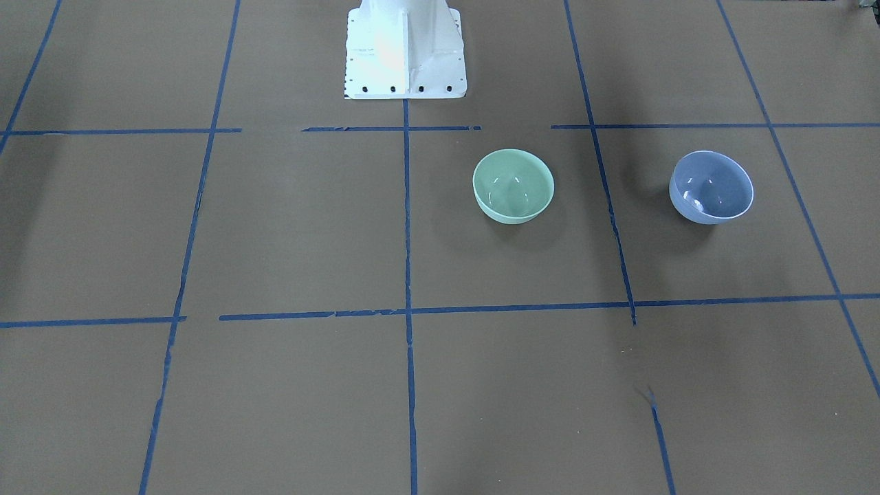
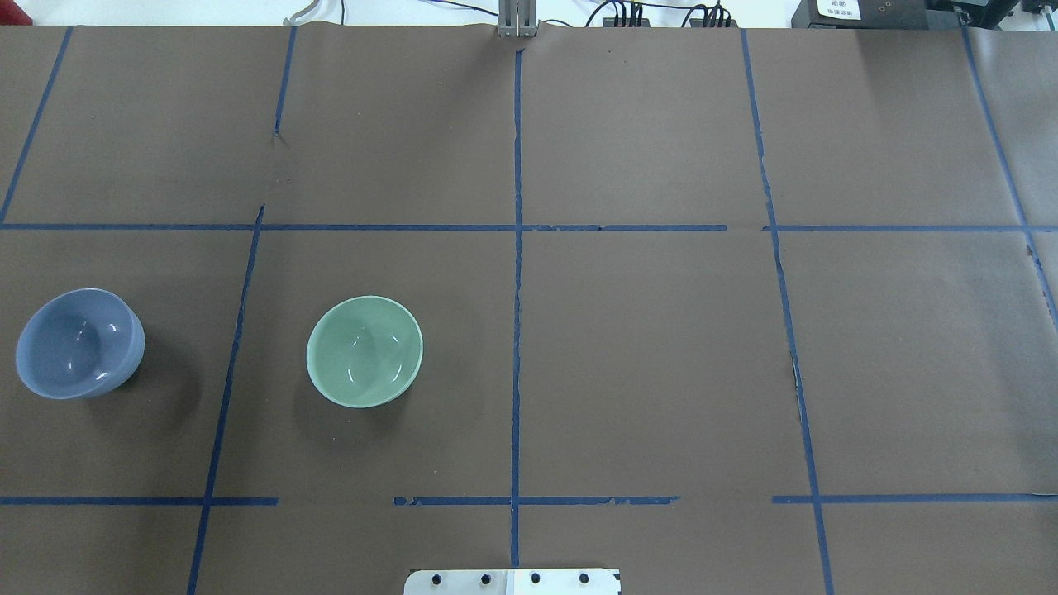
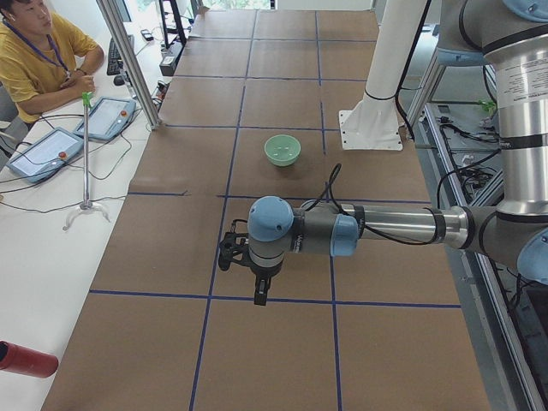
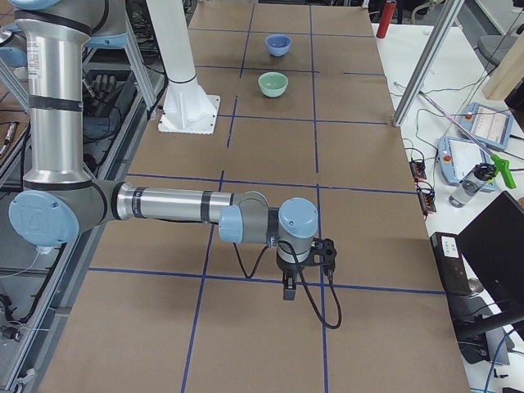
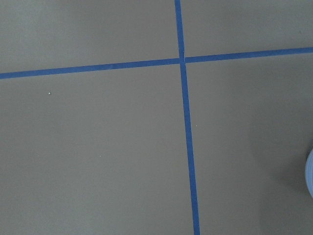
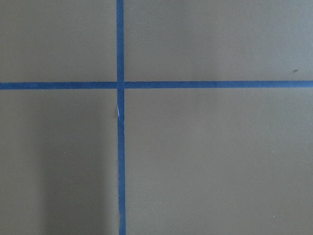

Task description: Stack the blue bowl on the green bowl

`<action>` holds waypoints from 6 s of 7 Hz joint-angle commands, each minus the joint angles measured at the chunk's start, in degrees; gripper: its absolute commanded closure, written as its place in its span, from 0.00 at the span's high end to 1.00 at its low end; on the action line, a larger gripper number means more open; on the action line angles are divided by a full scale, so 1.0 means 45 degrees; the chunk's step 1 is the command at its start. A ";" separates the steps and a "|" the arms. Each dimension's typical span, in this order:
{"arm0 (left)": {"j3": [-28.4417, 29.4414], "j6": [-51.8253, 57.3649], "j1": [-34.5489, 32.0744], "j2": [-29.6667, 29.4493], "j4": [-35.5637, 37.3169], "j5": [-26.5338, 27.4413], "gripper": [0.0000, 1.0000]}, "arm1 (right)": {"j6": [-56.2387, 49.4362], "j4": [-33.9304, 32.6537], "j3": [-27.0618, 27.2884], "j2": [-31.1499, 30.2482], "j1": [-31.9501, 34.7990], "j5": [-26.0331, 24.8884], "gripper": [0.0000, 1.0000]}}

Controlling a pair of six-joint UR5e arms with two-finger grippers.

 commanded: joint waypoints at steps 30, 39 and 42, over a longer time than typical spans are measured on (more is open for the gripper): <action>-0.2180 -1.9130 1.2761 -0.6177 -0.0982 0.5026 0.00 | 0.0000 0.0009 0.0000 0.0000 0.0000 0.0017 1.00; -0.2467 -1.8976 1.2763 -0.5709 -0.1357 0.4851 1.00 | 0.0000 0.0009 0.0000 0.0000 0.0000 -0.0002 1.00; -0.3017 -1.3297 0.9907 -0.4154 -0.1202 0.2551 1.00 | 0.0000 0.0009 0.0000 0.0000 0.0000 -0.0002 1.00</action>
